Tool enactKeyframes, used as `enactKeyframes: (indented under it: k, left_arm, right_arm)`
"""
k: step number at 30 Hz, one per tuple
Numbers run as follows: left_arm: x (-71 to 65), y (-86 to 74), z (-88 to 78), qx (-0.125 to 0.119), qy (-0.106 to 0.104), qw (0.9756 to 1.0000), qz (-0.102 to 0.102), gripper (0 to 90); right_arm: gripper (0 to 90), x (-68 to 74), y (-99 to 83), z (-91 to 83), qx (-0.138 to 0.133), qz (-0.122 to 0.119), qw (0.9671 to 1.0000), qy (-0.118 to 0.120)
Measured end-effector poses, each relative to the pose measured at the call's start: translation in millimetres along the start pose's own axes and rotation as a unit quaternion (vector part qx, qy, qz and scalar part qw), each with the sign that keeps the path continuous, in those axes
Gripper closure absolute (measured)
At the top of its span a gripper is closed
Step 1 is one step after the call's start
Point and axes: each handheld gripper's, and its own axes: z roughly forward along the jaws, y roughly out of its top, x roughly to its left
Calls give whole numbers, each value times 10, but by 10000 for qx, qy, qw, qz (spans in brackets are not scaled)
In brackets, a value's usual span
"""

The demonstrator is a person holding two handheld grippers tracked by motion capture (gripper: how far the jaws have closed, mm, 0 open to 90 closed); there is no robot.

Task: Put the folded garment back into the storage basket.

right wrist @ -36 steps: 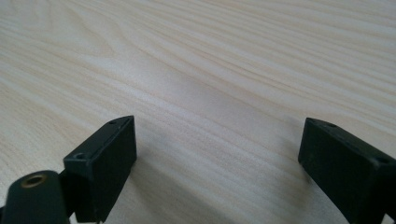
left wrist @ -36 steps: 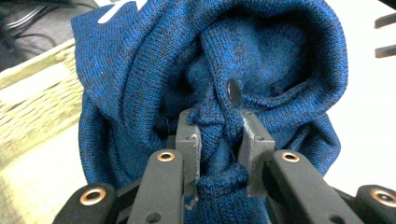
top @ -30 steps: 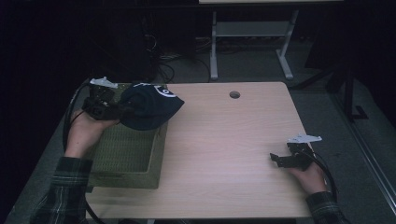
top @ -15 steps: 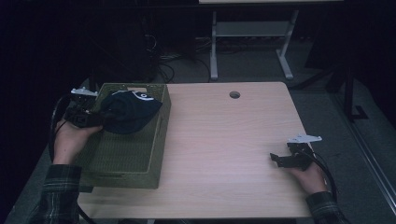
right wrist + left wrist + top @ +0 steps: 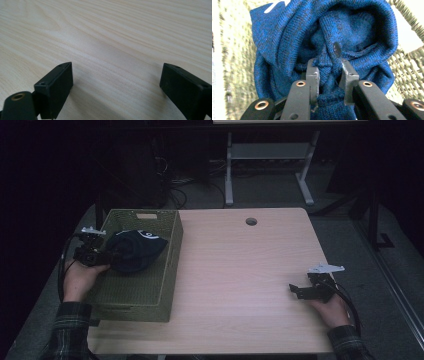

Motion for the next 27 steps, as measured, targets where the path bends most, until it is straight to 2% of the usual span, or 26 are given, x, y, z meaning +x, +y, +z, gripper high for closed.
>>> enactKeyframes:
  k: [5,13,22,26,27]
  left_arm:
    - [-32,-36,179,153,27,9999,8,723]
    - [-39,-103,371,388,-19,9992,26,721]
    - [-22,-177,471,588,-64,9982,67,703]
    - [-21,-185,471,637,-94,9978,146,657]
    - [-24,-177,446,605,-50,9979,208,601]
  right_arm:
    - [110,0,0,0,-1,4,10000,-4]
    - [109,0,0,0,-1,7,10000,-4]
    - [110,0,0,0,0,16,10000,-2]
    - [109,0,0,0,1,16,10000,-4]
    - [109,0,0,0,1,17,10000,-4]
